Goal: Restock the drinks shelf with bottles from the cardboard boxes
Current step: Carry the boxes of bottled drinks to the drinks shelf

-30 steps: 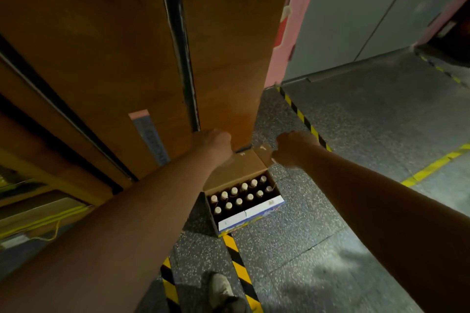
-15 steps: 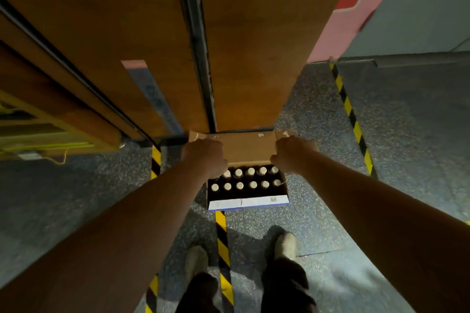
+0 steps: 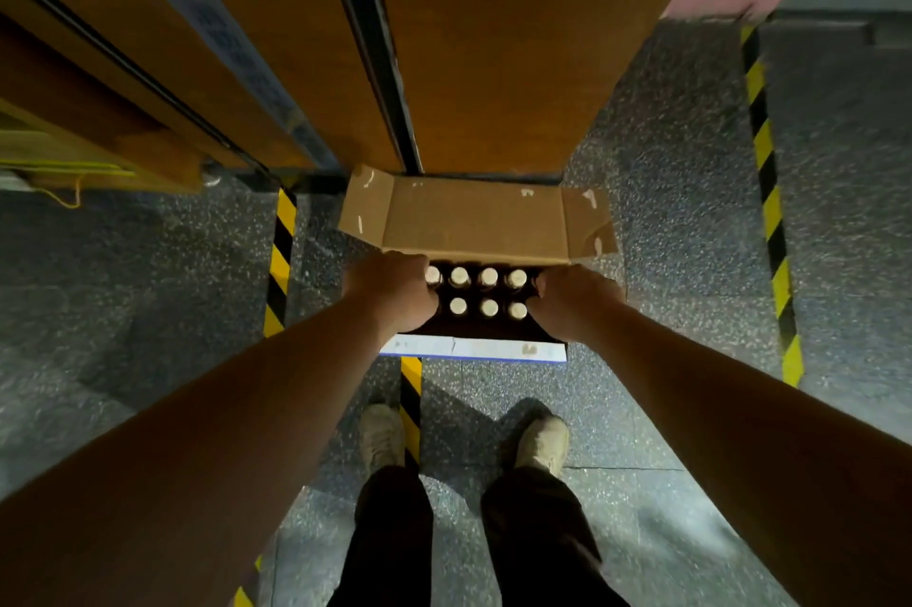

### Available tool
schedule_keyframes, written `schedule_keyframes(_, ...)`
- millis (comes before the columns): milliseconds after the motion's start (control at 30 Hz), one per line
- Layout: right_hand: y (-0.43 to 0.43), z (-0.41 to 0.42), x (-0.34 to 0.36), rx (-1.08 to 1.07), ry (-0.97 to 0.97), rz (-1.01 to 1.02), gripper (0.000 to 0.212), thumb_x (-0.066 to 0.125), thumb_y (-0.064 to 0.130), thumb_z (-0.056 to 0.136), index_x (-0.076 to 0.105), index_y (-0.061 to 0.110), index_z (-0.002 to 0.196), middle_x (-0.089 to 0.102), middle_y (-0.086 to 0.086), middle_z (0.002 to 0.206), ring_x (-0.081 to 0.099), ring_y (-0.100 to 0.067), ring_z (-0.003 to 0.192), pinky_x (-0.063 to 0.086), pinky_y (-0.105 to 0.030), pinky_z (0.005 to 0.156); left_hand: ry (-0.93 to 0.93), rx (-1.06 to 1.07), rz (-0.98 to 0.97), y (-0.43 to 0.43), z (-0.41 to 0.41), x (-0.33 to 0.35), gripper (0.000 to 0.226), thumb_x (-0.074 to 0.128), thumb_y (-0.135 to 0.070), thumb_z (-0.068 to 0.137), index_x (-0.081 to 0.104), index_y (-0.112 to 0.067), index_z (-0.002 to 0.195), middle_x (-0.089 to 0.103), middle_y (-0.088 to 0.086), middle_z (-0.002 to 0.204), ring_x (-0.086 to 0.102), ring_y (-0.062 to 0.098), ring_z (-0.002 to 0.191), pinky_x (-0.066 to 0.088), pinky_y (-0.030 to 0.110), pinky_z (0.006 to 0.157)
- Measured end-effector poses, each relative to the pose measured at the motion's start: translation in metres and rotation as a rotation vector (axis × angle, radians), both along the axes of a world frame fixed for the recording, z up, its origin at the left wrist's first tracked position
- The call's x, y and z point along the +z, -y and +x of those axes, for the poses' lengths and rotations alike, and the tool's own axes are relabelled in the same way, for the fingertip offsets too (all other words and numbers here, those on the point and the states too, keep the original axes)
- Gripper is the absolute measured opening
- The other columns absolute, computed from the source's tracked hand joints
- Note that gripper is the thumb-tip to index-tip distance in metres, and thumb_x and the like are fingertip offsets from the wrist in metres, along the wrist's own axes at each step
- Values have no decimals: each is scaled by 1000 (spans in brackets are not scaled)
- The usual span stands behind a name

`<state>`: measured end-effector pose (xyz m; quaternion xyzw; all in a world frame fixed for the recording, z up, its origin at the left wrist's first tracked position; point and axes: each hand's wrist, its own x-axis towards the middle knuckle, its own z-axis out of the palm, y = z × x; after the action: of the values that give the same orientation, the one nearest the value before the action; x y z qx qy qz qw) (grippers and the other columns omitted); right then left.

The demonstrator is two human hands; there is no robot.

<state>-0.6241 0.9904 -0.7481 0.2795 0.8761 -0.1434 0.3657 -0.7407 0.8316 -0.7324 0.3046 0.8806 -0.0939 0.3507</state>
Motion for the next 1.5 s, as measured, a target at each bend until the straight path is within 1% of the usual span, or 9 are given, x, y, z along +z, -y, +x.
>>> schedule_keyframes(100,-3,9,-49,-35,40,-8,38,43,33,92,57,15,122,57,-14,124,56,-33,112,43,-35,85,12,-4,-48,6,3,-54,36,48,-38,93,54,-20,123,58,7,122,56,29,108,47,34,83)
schedule_keyframes(233,-4,24,-107,-100,75,-32,35,46,33,90,59,16,117,59,-16,120,57,-33,109,44,-36,84,31,-4,-103,9,13,-116,29,47,-39,93,55,-20,114,58,7,120,55,29,108,45,34,83)
schedule_keyframes(400,-5,46,-159,-158,112,-10,36,46,33,91,58,15,119,58,-14,121,57,-32,110,45,-37,87,45,-46,-133,17,21,-175,38,47,-39,92,53,-21,124,58,7,124,55,29,112,46,37,86)
schedule_keyframes(567,-2,49,-200,-217,120,12,35,48,34,90,60,17,118,58,-13,121,57,-32,110,46,-38,89,5,-13,-100,21,18,-218,33,47,-37,91,57,-18,116,61,10,117,56,31,108,45,37,79)
schedule_keyframes(800,-16,53,-238,-481,-2,95,28,51,22,85,64,13,109,60,-14,115,58,-35,106,45,-37,86,-96,179,-22,35,9,-252,34,51,-31,91,53,-16,121,51,14,126,47,32,116,45,43,85)
schedule_keyframes(1000,-20,56,-267,-512,-44,132,41,54,13,87,45,3,126,48,-21,121,52,-42,113,43,-44,88,-90,457,47,46,3,-276,63,59,-22,88,28,-14,142,32,15,142,36,35,127,46,47,91)
schedule_keyframes(1200,-26,57,-289,-703,-74,143,43,51,8,86,34,1,125,56,-29,119,54,-46,110,43,-47,87,37,753,150,57,-6,-314,75,58,-12,88,14,-8,149,41,21,140,46,39,125,41,49,101)
schedule_keyframes(1300,-31,58,-302,-724,-49,167,40,51,10,86,43,2,125,58,-30,115,55,-46,108,45,-45,87,17,803,101,62,-13,-324,72,56,-11,91,14,-10,150,47,21,138,48,39,124,41,47,100)
schedule_keyframes(1500,-40,60,-320,-794,-102,163,29,57,21,87,65,9,112,64,-29,107,61,-44,101,48,-42,83,34,788,89,74,-21,-342,51,54,-10,91,38,-14,139,54,19,128,52,39,116,44,45,91)
